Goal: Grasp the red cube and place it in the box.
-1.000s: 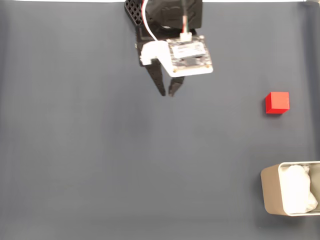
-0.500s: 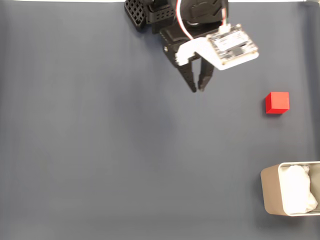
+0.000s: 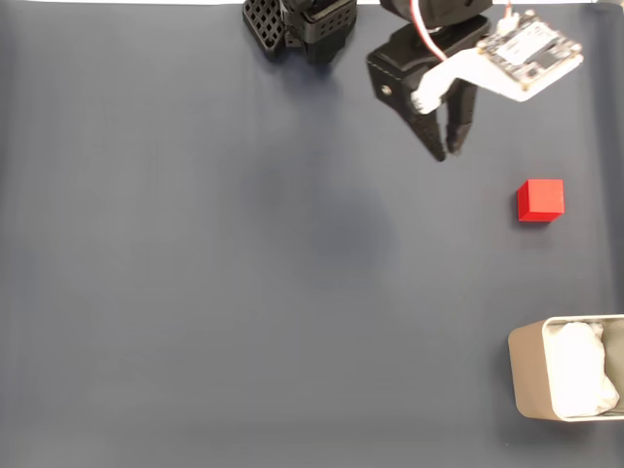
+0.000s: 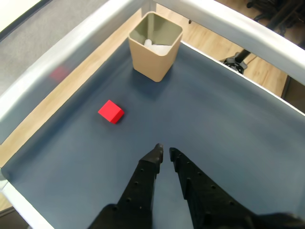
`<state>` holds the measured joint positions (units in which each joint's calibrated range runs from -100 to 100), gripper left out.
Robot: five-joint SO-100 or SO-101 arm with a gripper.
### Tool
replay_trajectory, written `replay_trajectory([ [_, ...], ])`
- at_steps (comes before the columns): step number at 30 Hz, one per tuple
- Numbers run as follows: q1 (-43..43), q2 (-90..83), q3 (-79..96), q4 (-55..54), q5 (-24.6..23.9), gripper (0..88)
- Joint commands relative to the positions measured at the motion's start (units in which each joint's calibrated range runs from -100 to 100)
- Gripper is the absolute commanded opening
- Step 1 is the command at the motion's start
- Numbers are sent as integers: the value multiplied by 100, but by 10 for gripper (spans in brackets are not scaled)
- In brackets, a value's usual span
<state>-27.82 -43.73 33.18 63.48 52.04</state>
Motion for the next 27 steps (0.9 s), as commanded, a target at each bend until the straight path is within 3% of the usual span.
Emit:
replay_trajectory([
  [1, -251, -38, -15, -250, -83, 34],
  [16, -833, 326, 404, -791, 98, 85],
  [27, -798, 542, 778, -1594, 151, 178],
])
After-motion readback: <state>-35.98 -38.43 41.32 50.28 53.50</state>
